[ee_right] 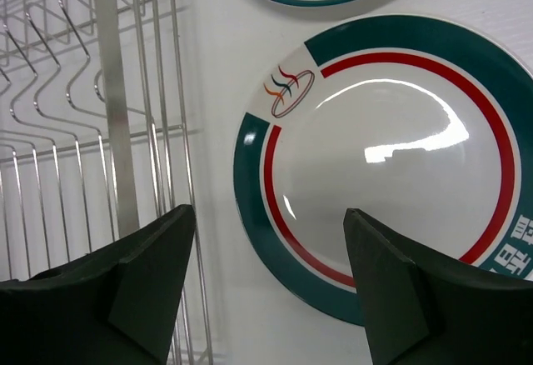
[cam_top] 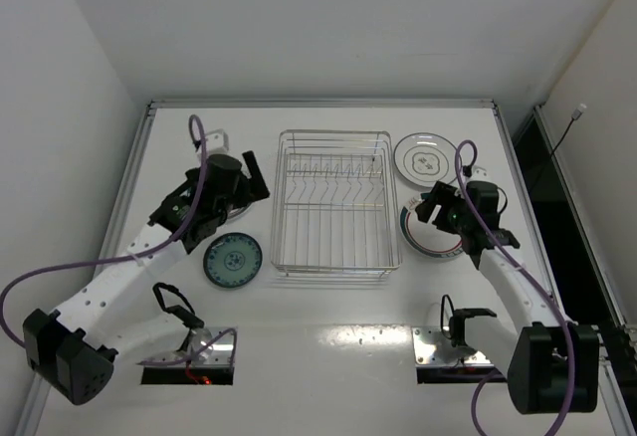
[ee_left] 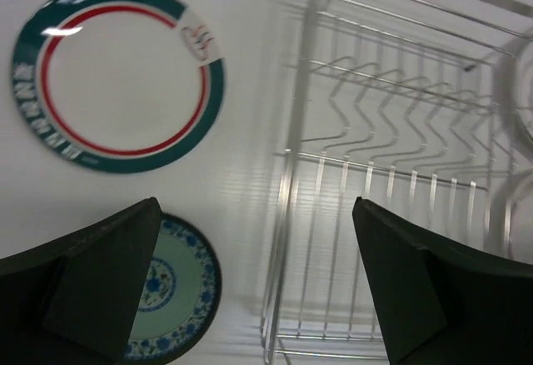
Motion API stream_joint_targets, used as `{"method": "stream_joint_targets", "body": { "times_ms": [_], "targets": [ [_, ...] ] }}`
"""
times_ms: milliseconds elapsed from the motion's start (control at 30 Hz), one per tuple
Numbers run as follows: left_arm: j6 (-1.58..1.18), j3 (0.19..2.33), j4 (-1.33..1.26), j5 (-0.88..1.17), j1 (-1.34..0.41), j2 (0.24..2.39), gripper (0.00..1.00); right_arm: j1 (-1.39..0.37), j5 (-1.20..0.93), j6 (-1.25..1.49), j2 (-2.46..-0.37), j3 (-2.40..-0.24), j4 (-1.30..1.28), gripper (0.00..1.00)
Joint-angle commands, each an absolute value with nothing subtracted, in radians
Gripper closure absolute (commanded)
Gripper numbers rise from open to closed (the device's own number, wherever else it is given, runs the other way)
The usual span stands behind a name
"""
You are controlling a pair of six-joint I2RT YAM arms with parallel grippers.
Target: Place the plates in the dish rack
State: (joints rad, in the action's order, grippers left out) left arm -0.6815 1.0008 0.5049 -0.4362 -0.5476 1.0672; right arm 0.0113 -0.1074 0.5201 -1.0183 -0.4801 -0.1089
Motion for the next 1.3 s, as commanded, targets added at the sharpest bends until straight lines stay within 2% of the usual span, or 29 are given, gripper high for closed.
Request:
{"method": "stream_joint_targets", "body": {
  "times_ms": [0,100,200,467,767,1033,1267],
  "targets": [
    [-0.856,0.915,0.578,-0.523,-0.459,0.974,0.01,0.005,-0.126,0.514,-0.976,-0.491,-0.063,0.3],
    [-0.92,0.832,0.578,-0.517,-0.344,0.868,0.01,0.005,-0.161,0.489,-0.962,-0.491,-0.054,0.3],
    [-0.92,0.778,0.548,-0.392,-0.203,0.834,0.01,0.005,-0.201,0.48,-0.983,-0.491,-0.043,0.3],
    [-0.943,0.58,0.461,0.124,0.187,0.954,0.01,0.005,-0.262,0.48,-0.992,-0.471,-0.003,0.3],
    [-0.881,0.502,0.425,0.227,0.284,0.982,0.01,0.014,-0.285,0.48,-1.006,-0.453,0.028,0.28],
    [-0.85,0.37,0.373,0.37,0.339,1.003,0.13,0.014,-0.285,0.48,-1.006,-0.453,0.028,0.28],
    [-0.85,0.37,0.382,0.347,0.339,1.031,0.14,0.014,-0.285,0.48,-1.015,-0.453,0.028,0.28]
  ]
}}
